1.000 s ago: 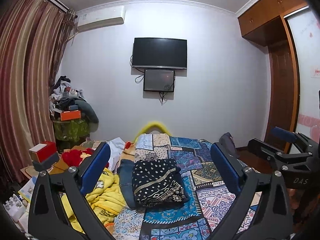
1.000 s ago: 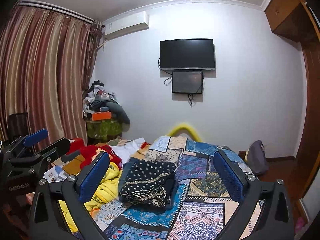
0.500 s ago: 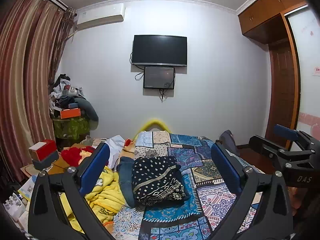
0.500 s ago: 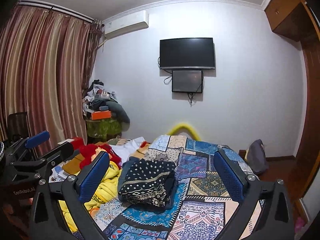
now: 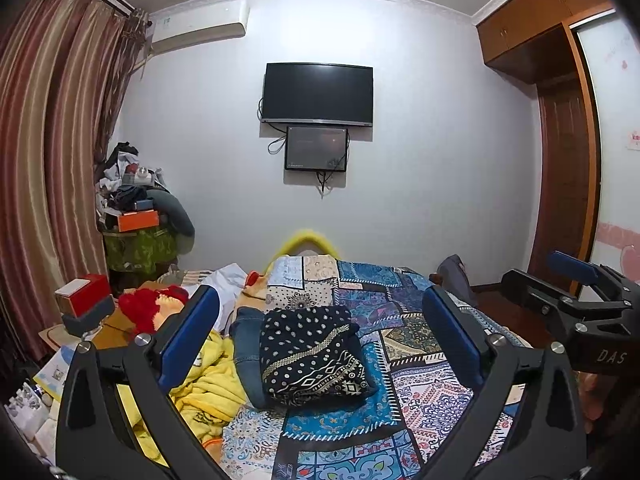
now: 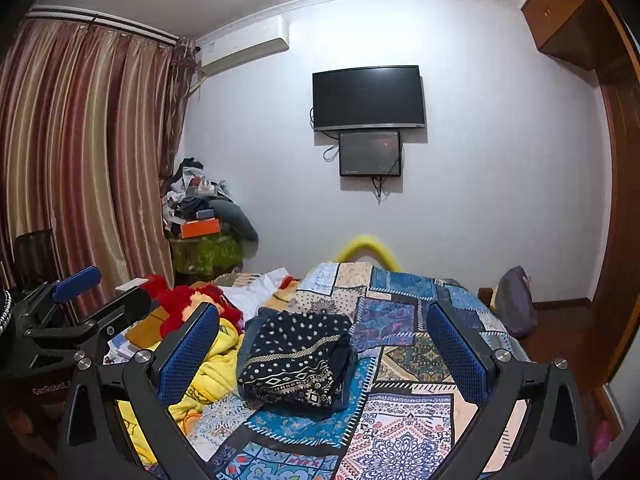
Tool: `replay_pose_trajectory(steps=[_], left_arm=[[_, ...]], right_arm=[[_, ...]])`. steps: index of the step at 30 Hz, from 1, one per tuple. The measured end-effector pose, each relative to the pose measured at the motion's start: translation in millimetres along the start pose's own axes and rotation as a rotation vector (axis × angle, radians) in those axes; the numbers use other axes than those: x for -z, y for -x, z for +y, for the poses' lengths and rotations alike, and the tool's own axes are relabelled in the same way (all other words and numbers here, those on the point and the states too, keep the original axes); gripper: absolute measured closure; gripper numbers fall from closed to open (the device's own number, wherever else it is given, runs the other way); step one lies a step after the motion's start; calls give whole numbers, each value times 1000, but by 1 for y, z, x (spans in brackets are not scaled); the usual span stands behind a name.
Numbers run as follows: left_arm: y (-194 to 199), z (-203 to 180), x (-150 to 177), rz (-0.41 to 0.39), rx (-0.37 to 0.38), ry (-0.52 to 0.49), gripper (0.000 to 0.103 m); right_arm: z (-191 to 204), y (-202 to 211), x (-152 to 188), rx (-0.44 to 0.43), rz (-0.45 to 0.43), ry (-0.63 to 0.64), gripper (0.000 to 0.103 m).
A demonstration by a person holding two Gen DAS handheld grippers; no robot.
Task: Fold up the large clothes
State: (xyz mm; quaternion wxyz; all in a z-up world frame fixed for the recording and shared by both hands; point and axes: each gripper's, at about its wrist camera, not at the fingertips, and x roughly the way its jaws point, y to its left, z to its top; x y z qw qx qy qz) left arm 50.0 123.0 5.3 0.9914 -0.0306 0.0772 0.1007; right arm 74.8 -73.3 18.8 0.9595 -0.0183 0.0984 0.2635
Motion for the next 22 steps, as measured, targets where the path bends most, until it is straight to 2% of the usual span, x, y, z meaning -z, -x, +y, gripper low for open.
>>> replay_pose_trajectory(steps=[22], left_arm=[[-6,0,5,37,57,-7,1]], right_arm=[[-9,-1,0,25,-9,-40,0]])
